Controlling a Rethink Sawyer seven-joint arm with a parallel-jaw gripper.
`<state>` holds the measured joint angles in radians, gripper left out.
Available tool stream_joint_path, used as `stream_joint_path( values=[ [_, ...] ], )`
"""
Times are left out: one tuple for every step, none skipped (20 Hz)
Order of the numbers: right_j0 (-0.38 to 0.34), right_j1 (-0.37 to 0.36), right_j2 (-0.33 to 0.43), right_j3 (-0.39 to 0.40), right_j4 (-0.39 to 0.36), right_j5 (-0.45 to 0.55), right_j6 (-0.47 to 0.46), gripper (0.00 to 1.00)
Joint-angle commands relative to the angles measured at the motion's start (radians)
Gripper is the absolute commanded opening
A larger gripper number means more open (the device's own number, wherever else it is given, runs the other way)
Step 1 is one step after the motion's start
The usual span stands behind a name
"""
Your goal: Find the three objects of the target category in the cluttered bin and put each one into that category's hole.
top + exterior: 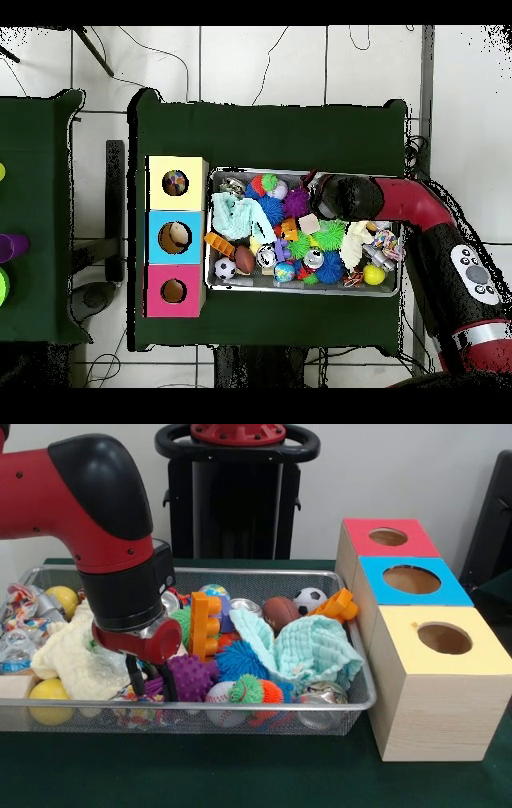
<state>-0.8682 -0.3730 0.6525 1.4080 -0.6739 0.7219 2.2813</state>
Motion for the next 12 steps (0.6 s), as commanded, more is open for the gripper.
stream_joint_path(
  values=[
    [0.003,-0.003,0.004,0.05,-0.029,0.032,-0.256,1.0],
    [0.002,-0.002,0.005,0.05,-0.027,0.034,-0.256,1.0],
    [0.003,-0.001,0.005,0.047,-0.025,0.035,-0.254,1.0],
    [0.003,-0.001,0.003,0.049,-0.021,0.039,-0.246,1.0],
    [0.005,0.006,-0.001,0.041,-0.012,0.046,-0.233,1.0],
    [0.003,0.009,-0.002,0.042,-0.013,0.038,-0.226,1.0],
    [0.0,0.023,0.0,0.023,-0.01,0.048,-0.238,1.0],
    [-0.005,0.033,0.005,0.011,-0.007,0.057,-0.254,1.0],
    [-0.008,0.038,0.007,0.003,-0.005,0.062,-0.262,1.0],
    [-0.01,0.042,0.009,-0.006,-0.003,0.068,-0.269,1.0],
    [-0.014,0.043,0.009,-0.003,-0.003,0.067,-0.272,1.0],
    [-0.016,0.045,0.011,-0.006,-0.001,0.072,-0.279,1.0]
  ],
)
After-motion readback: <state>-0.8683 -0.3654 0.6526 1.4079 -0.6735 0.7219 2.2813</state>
